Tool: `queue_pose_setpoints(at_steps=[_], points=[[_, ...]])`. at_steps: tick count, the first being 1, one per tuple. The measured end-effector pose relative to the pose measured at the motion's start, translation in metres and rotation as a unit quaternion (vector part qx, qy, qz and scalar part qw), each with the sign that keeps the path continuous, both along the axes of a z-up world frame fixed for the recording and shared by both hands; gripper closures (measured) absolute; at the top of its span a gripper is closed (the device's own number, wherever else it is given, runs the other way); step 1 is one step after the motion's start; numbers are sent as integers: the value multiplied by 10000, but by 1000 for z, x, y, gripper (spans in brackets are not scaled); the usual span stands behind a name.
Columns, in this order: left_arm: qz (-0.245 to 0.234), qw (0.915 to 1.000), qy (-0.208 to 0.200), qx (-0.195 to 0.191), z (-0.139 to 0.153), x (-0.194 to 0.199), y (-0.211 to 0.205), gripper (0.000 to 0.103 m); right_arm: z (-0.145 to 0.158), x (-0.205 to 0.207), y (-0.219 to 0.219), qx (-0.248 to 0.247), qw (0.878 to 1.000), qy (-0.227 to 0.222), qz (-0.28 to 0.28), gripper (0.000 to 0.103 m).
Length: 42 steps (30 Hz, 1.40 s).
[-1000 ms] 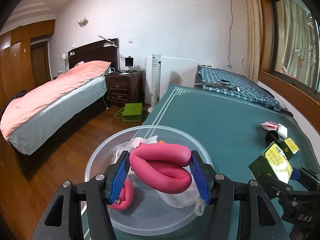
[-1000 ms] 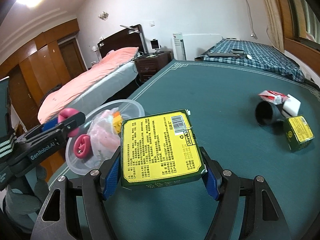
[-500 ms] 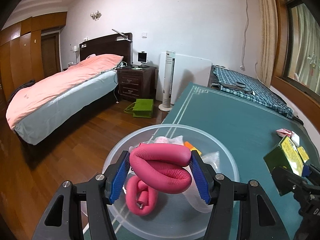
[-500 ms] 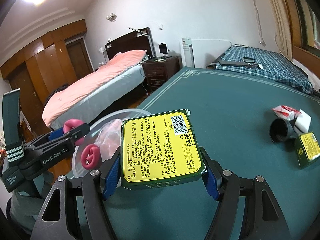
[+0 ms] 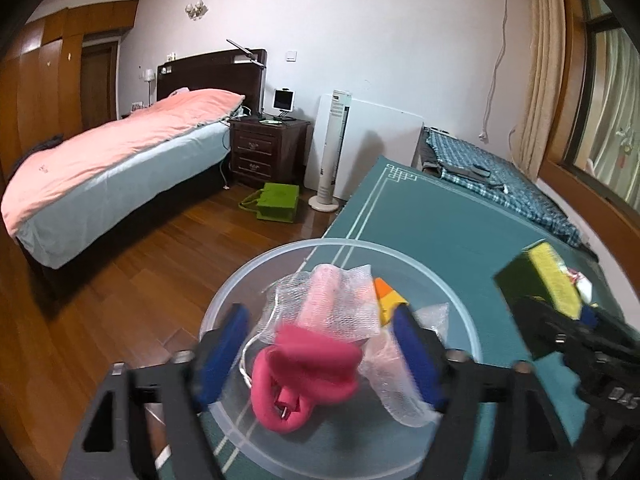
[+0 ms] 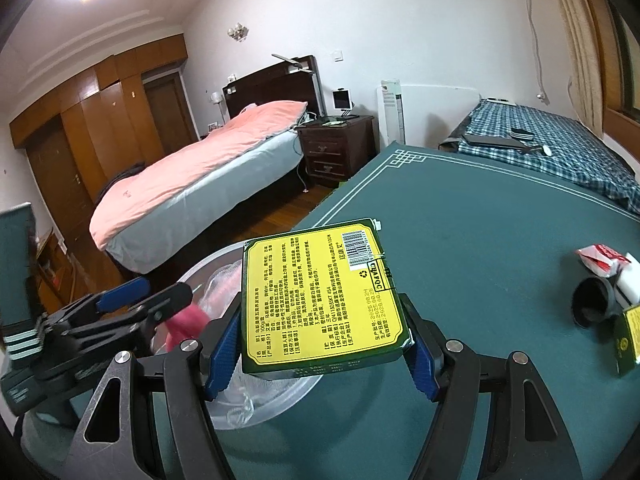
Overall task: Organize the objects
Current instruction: 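Carry the pink curler and yellow-labelled box over the clear bowl with both grippers, then open both grippers to drop the curler and box into the bowl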
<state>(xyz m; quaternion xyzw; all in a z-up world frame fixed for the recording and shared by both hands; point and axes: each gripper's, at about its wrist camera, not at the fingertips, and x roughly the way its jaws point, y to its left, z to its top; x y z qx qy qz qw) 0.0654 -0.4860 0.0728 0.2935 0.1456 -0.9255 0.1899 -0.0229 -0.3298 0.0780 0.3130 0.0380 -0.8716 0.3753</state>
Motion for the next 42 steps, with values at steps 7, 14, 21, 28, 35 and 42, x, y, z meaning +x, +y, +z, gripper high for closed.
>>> queue_pose_setpoints(at_steps=[7,14,21,28,35,42], points=[[247,9996,154,17,9,8,-7,14,-7,-9,-16,127,9999,31,-32,32],[387,9990,216,-92,15,10,-7,14,-17,-13,-34,342,9994,100,-12,31],[441,9988,222,-66,15,11,-8,11,-28,-16,-45,524,9986,30,81,30],[443,9988,223,-55,15,11,-7,11,-33,-7,-52,735,9970,179,131,31],[439,9987,236,-63,15,12,-8,11,-34,25,-69,1051,9902,772,499,31],[458,9986,243,-43,15,10,-7,11,-46,15,-75,958,9919,79,826,31]])
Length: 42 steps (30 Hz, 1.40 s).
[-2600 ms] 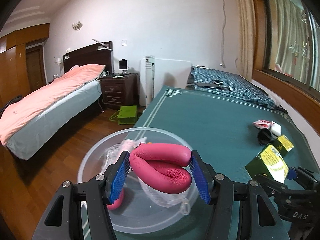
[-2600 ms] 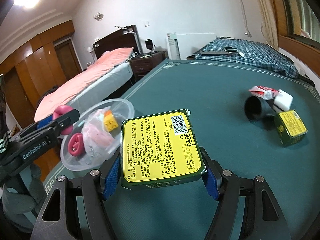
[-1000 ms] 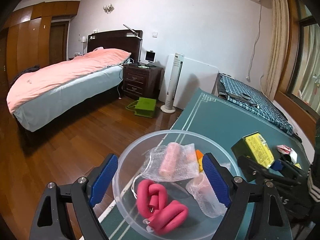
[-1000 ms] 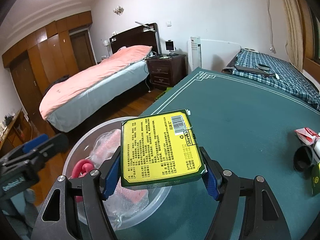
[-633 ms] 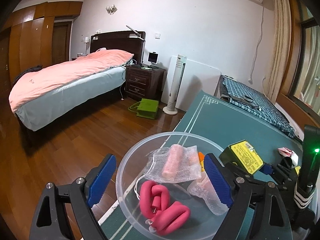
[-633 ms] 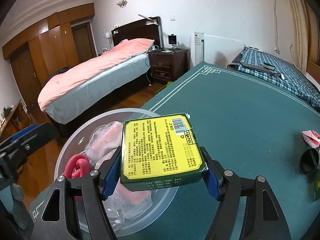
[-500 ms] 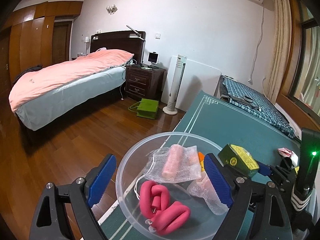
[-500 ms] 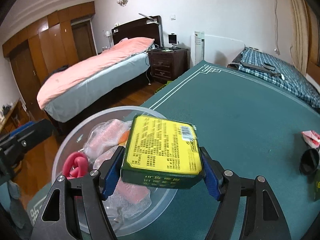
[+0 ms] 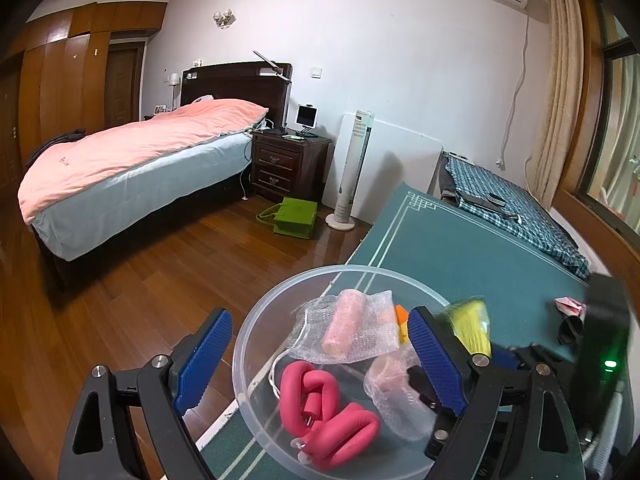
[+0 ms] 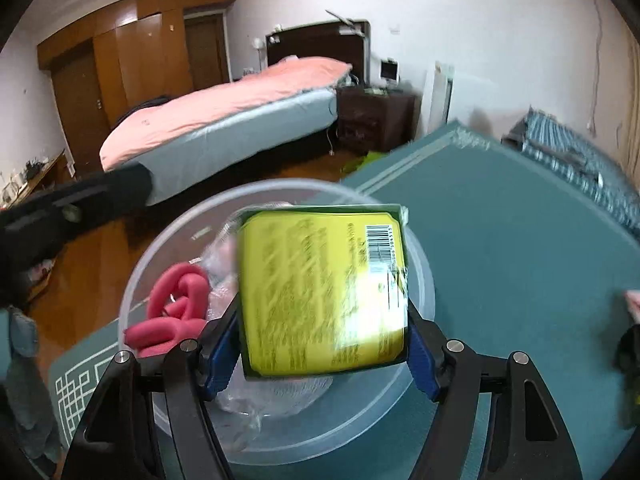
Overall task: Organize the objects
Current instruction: 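Open both grippers to drop the curler and box into the bowl, then move both grippers back to the table toward the black cup and second box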
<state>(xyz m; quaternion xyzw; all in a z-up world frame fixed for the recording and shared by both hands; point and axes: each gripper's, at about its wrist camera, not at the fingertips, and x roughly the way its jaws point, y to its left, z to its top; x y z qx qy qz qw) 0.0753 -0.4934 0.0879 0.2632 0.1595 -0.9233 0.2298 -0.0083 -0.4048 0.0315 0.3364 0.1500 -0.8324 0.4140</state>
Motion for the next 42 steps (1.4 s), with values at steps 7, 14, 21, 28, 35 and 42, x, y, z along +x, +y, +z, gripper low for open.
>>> queue_pose_setpoints(at_steps=[7,14,21,28,35,42], points=[[-7,10000,13,-22,0,0,2,11,15,-4,13,-380,9992,-42,-147,27],[26,10000,54,-37,3,2,4,11,25,-4,28,-689,9971,-127,-293,22],[64,9999,88,-95,7,3,8,11,30,0,39,-894,9955,-240,-221,22],[8,9999,94,-128,10,2,14,11,29,-9,59,-975,9932,-365,-515,22],[-156,9997,109,-183,16,-2,28,11,22,-20,93,-956,9891,-431,-1034,22],[-412,9986,165,-298,24,-10,51,7,12,-35,144,-814,9817,-478,-1656,22]])
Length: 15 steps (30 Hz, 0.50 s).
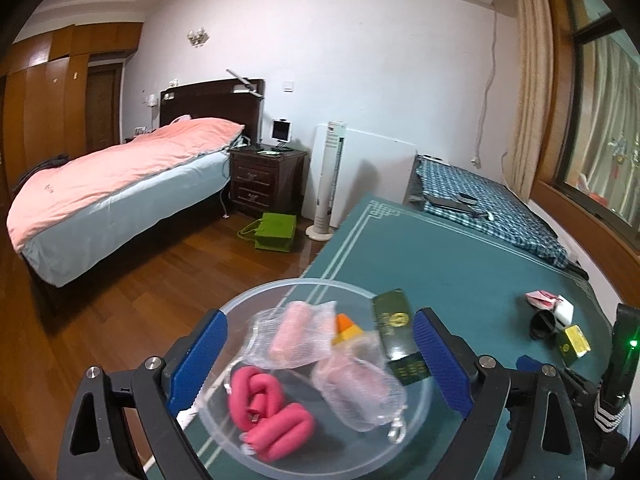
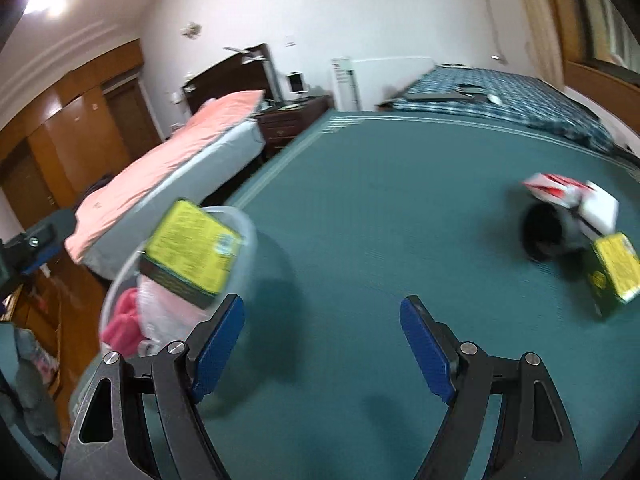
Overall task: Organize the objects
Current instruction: 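Move both grippers back to the table toward the black cup and second box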
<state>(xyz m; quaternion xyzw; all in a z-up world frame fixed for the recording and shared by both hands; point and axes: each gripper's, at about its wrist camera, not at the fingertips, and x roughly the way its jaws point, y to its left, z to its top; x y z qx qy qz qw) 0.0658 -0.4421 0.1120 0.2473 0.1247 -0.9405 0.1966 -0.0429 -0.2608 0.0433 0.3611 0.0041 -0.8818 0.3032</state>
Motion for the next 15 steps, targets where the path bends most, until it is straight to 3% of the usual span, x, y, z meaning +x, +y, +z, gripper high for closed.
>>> queue_pose_setpoints(at_steps=[5,7,15], points=[[-274,9996,-59,-80,2,-13,26,6,-2,-6,36,38,9993,7,-373,22],[-371,9992,-64,-122,5,-17,36,0,-2,-8,49,102,9986,37,-522,22],[-736,9968,-53,-302,15,-36,74,0,-1,-25,104,150,9937,76,-1111,22]])
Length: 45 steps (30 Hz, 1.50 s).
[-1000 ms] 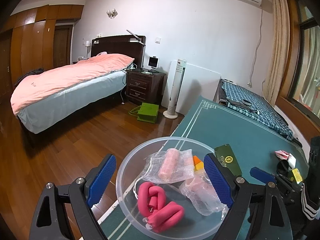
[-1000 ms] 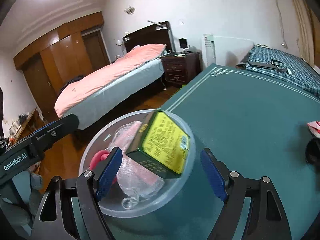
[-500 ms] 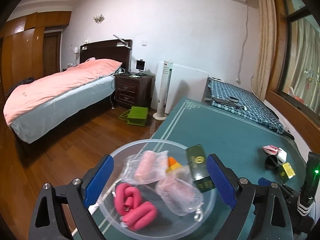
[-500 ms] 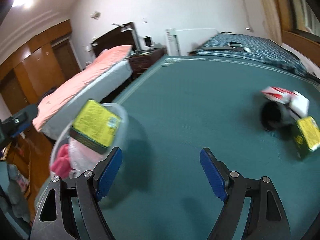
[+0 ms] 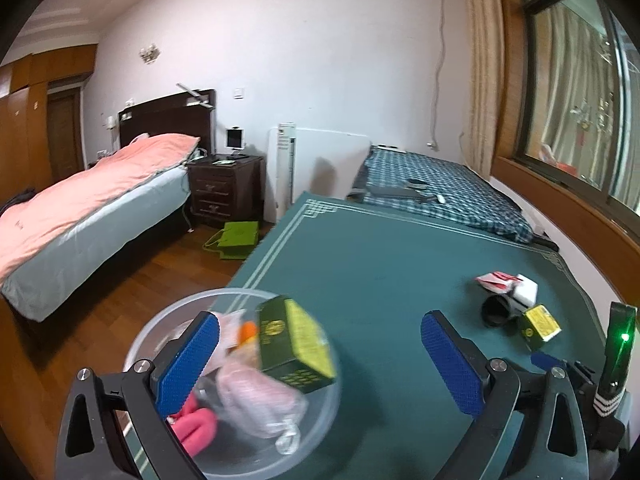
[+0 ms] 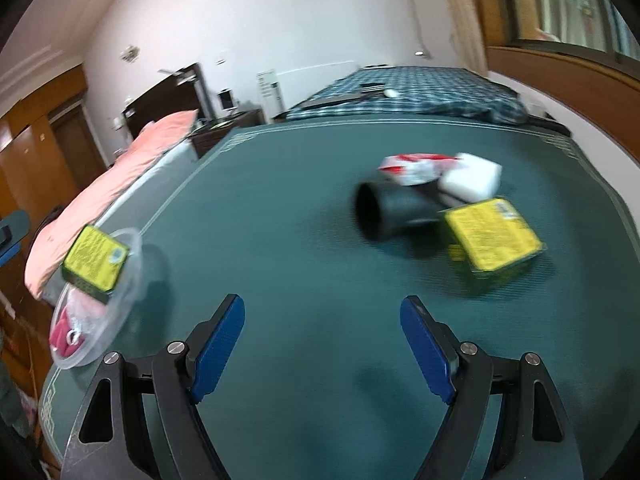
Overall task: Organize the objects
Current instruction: 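Move both grippers back to the table toward the black cup and second box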
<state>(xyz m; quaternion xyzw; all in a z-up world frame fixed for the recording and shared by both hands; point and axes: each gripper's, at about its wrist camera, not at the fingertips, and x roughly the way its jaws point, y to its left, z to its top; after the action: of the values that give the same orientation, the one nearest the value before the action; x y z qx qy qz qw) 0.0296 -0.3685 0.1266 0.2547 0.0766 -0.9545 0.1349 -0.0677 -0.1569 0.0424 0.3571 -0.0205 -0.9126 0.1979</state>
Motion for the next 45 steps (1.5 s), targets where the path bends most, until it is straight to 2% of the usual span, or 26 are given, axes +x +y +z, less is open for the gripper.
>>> queue_pose_setpoints(at_steps=[10,18,34,45], points=[[-541,9984,-151,-97,0,-28,49,0,-5,-21,68,-105,9977,-72,-660,16],[-884,9955,-258,-210,-5,-43,81,0,-10,-34,97,-41,9955,-98,-937,16],[-1199,9906,-644,-100,-31,-80,100,0,-18,-50,114,121,9943,-108,-1050,16],[-1242,9880,-919,-31,-52,-110,104,0,-15,-69,105,128,9965,-107,-815,13]])
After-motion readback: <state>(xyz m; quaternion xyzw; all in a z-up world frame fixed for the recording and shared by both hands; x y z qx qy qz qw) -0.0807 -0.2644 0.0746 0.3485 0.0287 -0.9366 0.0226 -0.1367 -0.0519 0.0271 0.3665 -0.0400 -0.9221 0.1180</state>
